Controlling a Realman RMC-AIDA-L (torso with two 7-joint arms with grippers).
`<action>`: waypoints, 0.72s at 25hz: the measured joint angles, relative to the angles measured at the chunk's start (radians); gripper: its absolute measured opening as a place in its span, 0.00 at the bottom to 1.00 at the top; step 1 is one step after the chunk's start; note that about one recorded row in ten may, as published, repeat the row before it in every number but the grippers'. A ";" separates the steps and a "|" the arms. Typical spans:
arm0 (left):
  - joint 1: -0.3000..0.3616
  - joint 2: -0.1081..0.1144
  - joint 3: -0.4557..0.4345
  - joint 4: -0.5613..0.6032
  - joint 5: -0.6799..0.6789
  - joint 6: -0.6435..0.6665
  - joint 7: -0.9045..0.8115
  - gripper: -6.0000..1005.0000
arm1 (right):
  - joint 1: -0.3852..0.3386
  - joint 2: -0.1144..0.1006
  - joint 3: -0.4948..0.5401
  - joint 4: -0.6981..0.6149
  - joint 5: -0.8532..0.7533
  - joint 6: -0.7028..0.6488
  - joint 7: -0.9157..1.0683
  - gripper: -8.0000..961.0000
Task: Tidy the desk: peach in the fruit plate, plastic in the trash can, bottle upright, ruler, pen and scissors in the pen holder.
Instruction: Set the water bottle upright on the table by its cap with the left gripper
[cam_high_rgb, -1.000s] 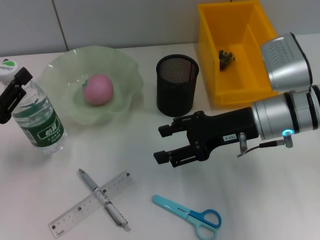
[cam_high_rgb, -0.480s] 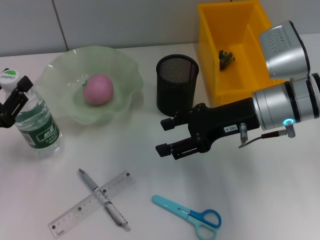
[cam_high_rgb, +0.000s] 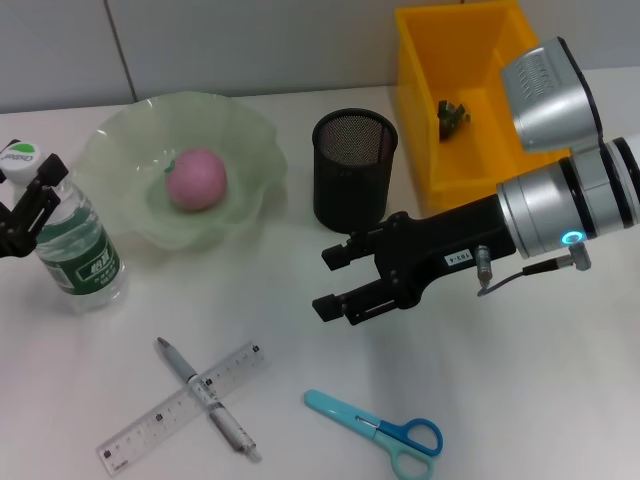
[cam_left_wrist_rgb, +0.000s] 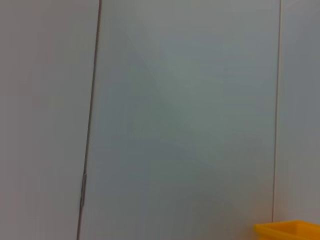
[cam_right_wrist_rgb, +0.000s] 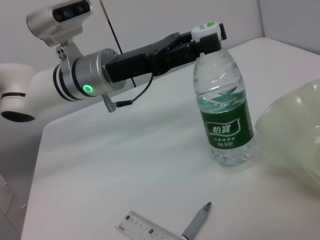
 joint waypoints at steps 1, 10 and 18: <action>0.000 0.000 0.000 0.000 0.000 0.000 0.000 0.45 | 0.001 0.000 0.002 0.000 0.000 0.000 0.003 0.79; -0.001 0.000 0.000 -0.011 0.000 -0.003 0.009 0.46 | 0.001 0.001 0.007 0.002 0.004 -0.001 0.011 0.79; -0.008 0.000 -0.001 -0.011 0.000 -0.003 0.016 0.46 | 0.006 0.002 0.003 -0.003 0.003 -0.001 0.016 0.79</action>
